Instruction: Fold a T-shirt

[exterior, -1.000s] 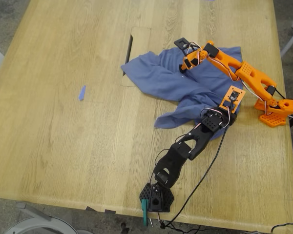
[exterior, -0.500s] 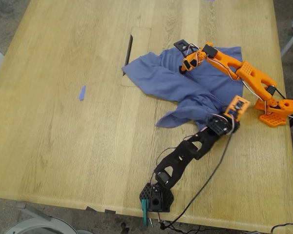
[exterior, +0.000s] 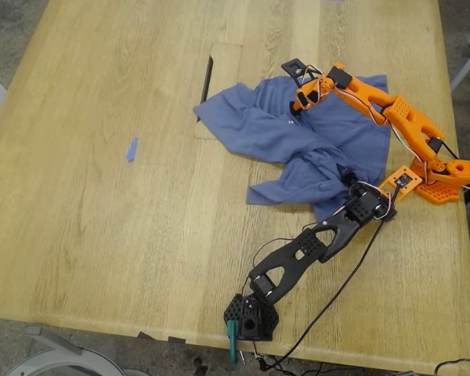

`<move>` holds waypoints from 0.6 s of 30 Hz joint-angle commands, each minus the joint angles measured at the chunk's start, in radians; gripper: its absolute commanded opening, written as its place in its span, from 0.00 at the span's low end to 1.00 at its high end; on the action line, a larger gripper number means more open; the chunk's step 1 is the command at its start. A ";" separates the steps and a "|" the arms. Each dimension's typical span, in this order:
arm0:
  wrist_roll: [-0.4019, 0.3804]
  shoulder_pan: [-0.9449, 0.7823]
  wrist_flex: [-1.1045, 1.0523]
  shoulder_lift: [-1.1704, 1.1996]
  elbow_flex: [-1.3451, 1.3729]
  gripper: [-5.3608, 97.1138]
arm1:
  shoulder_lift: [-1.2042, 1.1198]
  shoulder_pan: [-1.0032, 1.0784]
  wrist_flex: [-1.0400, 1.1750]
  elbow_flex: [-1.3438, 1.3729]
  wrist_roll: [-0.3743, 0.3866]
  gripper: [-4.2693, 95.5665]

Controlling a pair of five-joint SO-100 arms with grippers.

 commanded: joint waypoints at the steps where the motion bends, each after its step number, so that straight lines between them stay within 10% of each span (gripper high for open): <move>1: 0.054 -0.034 0.222 -0.110 -0.364 0.84 | 0.103 -0.002 -0.012 -0.005 -0.003 0.04; 18: 0.298 -0.133 0.241 -0.275 -0.468 0.71 | 0.071 -0.034 0.106 -0.173 -0.003 0.04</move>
